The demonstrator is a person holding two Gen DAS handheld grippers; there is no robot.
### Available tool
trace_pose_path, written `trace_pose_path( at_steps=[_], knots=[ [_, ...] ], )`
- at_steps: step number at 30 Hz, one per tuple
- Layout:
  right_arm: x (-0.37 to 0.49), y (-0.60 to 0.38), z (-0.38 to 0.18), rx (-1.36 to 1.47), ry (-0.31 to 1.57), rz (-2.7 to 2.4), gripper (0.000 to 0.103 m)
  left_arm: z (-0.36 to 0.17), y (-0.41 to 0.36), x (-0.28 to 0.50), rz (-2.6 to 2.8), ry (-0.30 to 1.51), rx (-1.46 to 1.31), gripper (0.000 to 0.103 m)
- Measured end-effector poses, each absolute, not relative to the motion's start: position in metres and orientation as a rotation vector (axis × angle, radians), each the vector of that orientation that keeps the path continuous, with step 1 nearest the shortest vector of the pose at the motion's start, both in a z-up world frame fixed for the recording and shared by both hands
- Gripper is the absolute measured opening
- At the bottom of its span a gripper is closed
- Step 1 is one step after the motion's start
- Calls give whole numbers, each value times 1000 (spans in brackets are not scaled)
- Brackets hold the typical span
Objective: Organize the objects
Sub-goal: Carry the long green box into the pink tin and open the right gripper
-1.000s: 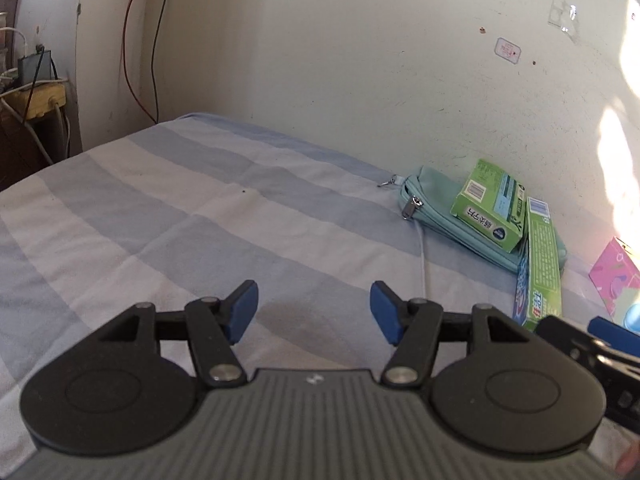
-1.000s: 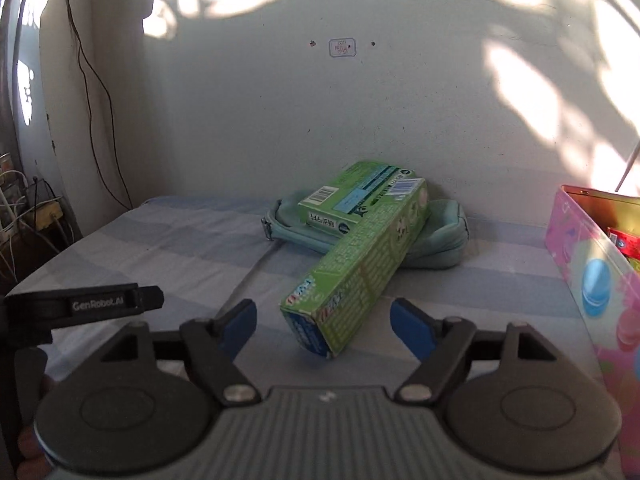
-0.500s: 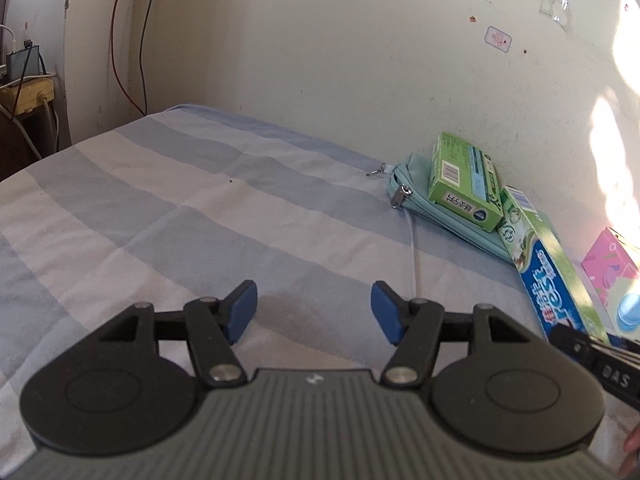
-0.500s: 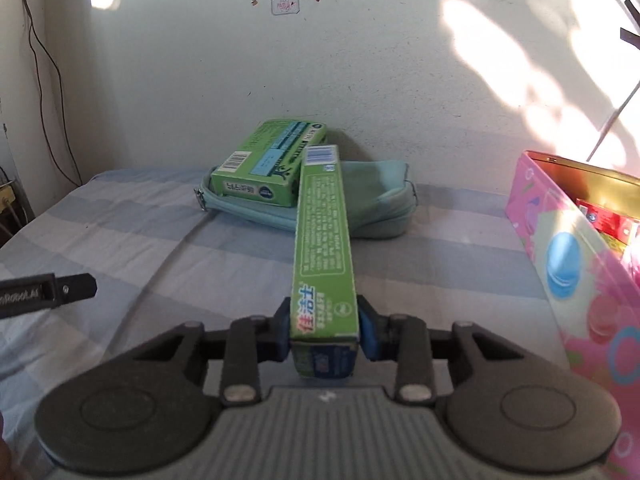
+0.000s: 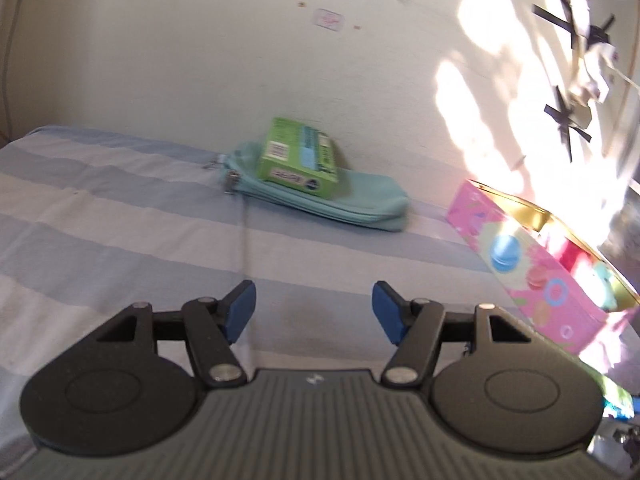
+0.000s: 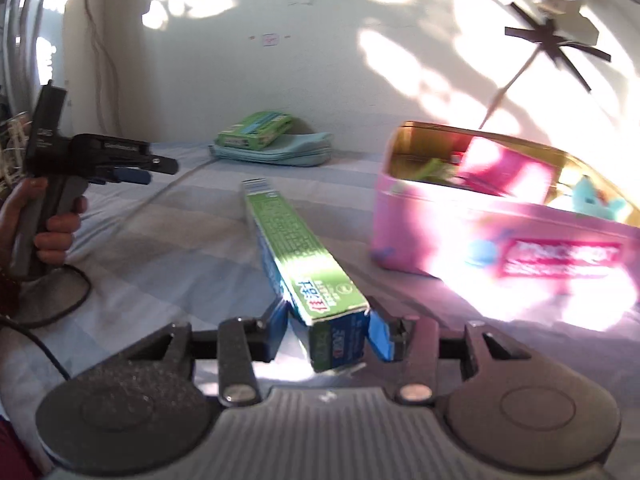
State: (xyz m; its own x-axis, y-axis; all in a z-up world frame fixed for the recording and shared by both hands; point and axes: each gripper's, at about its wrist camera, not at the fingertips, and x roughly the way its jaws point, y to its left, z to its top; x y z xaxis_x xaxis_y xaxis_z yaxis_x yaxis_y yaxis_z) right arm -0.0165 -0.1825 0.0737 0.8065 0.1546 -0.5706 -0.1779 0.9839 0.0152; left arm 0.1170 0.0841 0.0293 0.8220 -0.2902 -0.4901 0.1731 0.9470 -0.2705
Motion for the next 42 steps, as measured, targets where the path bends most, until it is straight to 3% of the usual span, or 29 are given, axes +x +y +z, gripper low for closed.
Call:
trace_pose_path(
  at_steps=[10,17,20,25,33,37,42],
  knots=[
    [-34,-216,67,62,565,138,49,34,-1,116,-509,627,-152,74],
    [-32,-221,59,65,587,167,53,26,-46,129,-591,693,-127,74],
    [-26,-218,57,64,601,194,44,23,-50,131,-633,723,-185,66],
    [-41,-219,71,90,461,242,41,47,-57,129,-595,706,-173,64],
    [-26,-237,116,110,217,134,39,122,-122,168,-640,521,-37,64],
    [6,-242,118,94,233,94,32,117,-156,213,-686,553,-30,64],
    [58,-241,105,88,309,56,31,90,-186,250,-584,591,65,64]
  ],
)
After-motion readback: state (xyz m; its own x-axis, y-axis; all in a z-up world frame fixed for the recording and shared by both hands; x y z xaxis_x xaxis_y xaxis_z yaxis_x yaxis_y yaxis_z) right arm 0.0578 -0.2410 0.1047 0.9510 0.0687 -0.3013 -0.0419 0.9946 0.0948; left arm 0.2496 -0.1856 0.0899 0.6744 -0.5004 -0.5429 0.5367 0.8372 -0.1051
